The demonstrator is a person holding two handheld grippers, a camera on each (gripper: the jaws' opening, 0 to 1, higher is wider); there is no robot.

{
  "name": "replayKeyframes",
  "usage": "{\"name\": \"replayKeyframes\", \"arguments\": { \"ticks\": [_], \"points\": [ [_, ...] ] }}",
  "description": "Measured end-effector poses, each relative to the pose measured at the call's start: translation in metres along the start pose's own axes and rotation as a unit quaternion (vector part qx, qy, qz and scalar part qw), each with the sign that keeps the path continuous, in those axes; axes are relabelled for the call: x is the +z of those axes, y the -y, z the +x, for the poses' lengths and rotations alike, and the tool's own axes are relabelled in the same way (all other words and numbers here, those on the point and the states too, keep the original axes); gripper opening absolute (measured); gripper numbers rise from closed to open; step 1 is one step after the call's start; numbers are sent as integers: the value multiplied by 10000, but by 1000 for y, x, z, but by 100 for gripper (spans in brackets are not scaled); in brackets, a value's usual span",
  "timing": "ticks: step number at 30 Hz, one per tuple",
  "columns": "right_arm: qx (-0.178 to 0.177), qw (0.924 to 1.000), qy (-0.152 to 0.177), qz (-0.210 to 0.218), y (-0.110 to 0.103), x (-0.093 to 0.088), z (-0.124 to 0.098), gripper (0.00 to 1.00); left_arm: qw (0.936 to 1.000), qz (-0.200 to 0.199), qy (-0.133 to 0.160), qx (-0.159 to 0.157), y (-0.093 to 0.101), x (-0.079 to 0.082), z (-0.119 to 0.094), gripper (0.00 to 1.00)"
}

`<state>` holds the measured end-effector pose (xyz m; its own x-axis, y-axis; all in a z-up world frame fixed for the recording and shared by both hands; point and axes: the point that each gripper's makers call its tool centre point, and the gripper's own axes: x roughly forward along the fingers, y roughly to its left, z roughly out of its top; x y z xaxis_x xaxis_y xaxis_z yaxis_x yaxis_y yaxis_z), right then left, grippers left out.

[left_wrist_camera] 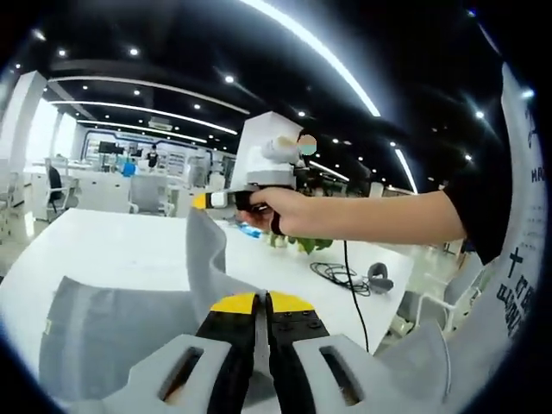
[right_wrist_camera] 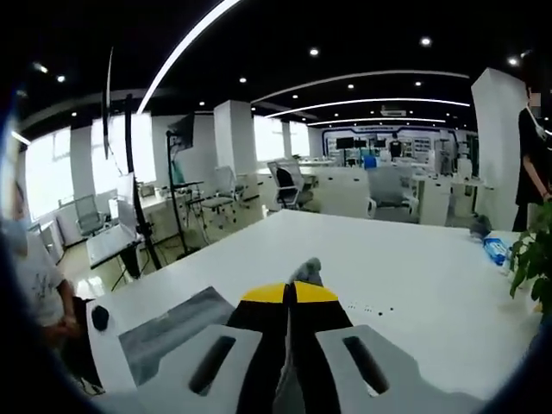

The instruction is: Fold the towel on the table until its edges align and the towel forms a compact rectangular stack.

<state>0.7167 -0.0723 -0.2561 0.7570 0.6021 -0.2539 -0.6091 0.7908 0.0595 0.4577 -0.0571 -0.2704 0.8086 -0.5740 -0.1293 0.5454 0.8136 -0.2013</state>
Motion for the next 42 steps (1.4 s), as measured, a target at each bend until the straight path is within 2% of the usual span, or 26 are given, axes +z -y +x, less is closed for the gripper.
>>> {"name": "replayKeyframes", "arguments": {
  "ticks": [7, 14, 21, 27, 35, 42],
  "points": [
    [133, 9999, -11, -94, -17, 4, 14, 0, 9996, -64, 45, 272, -20, 3, -16, 4],
    [270, 9995, 64, -117, -39, 14, 24, 0, 9974, -208, 217, 650, -50, 11, -36, 4],
    [386, 9991, 45, -148, -58, 14, 38, 0, 9945, -236, 295, 972, -80, 13, -54, 4],
    [472, 9988, 19, -140, -73, 12, 50, 0, 9919, -256, 352, 1195, -93, 14, -65, 4],
    [655, 9977, 42, -185, -100, 20, 68, 0, 9875, -311, 477, 1467, -114, 16, -80, 4],
    [738, 9971, 22, -162, -112, 19, 85, 0, 9820, -329, 516, 1785, -132, 15, -91, 4]
  ]
}}
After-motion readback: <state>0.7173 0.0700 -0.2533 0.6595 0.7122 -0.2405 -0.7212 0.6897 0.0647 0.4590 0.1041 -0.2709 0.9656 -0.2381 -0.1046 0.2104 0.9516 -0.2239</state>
